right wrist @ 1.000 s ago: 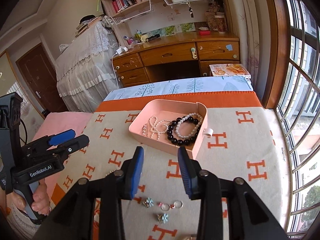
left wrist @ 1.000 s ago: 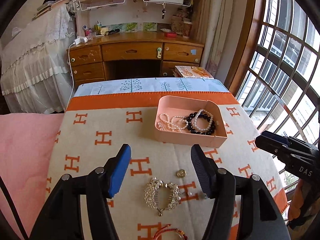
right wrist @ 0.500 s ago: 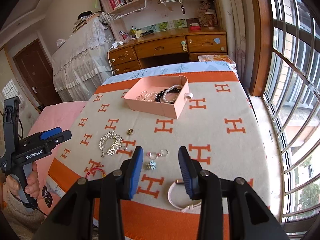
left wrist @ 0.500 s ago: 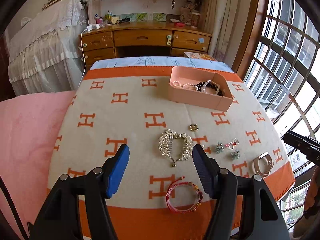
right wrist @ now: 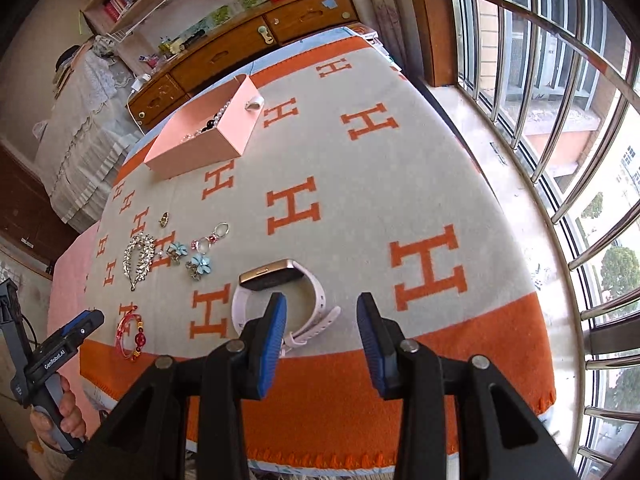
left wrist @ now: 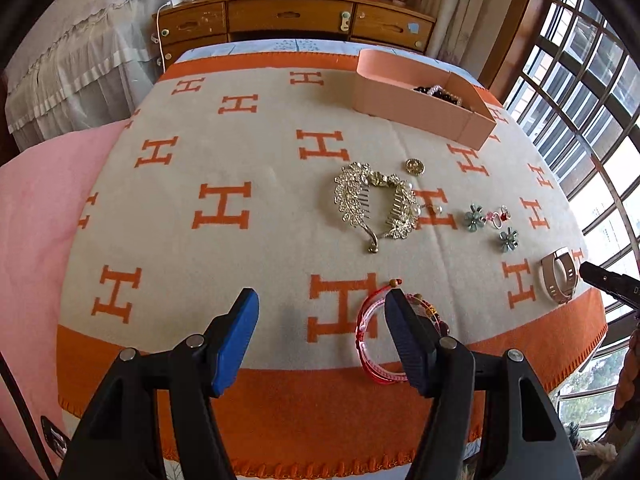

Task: Organize jewelry
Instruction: 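Withdraw both tools from the box toward the red bangle and watch, then grasp the red bangle with the left tool while the right tool grasps the pink watch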

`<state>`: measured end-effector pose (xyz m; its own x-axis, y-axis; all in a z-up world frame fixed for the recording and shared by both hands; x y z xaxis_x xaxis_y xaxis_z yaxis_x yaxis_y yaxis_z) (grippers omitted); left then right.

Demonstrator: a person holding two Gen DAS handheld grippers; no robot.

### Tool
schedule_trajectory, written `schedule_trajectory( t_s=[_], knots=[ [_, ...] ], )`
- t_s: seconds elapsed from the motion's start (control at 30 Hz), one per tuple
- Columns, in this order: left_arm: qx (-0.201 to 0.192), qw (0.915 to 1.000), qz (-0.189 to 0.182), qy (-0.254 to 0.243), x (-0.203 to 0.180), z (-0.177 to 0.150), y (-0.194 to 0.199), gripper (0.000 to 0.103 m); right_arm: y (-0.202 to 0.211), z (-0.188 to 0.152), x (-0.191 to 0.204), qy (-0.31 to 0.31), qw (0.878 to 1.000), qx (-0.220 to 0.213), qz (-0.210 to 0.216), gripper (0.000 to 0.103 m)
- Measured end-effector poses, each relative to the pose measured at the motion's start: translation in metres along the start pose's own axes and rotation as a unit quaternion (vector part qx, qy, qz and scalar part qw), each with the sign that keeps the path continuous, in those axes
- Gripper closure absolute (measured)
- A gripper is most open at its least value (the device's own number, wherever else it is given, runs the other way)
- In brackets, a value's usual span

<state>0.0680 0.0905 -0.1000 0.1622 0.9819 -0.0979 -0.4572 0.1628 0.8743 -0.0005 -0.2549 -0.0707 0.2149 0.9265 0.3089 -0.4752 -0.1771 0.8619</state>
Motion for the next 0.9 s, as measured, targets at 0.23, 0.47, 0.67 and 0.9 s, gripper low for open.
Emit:
schedule_trajectory(
  t_s=[0.23,0.47,0.67,0.9],
  knots=[
    [0.021,0.9996,-0.009,-0.016,-0.008,-0.006,-0.019,0.039,-0.016,-0.001,0.009,0.022,1.0,0.019,-0.01,0.066],
    [0.024,0.9989,-0.012,-0.039,-0.014,-0.006,-0.028,0.039,-0.003,-0.005,0.006,0.011,1.0,0.016,-0.007,0.066],
    [0.021,0.9968,-0.005,-0.076,-0.026,-0.007,-0.031,0.04,-0.002,-0.015,0.008,-0.007,0.999,0.032,0.008,0.066],
    [0.021,0.9937,-0.012,-0.11,-0.035,-0.007,-0.028,0.088,-0.015,-0.016,0.012,-0.025,0.998,0.052,0.031,0.066]
  ],
)
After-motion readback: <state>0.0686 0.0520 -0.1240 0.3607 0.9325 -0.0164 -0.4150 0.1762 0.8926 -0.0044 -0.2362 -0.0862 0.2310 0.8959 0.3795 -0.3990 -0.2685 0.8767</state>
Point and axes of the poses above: each gripper's, at about its wrist camera, not at the fingertips, and y roughly against the way its jaws point, x to its left, z to its top, the point moved 1 cm from there along -y, roughly the way its jaws point, and after that the axes turned 1 degree about z, right-handed, at the moved point
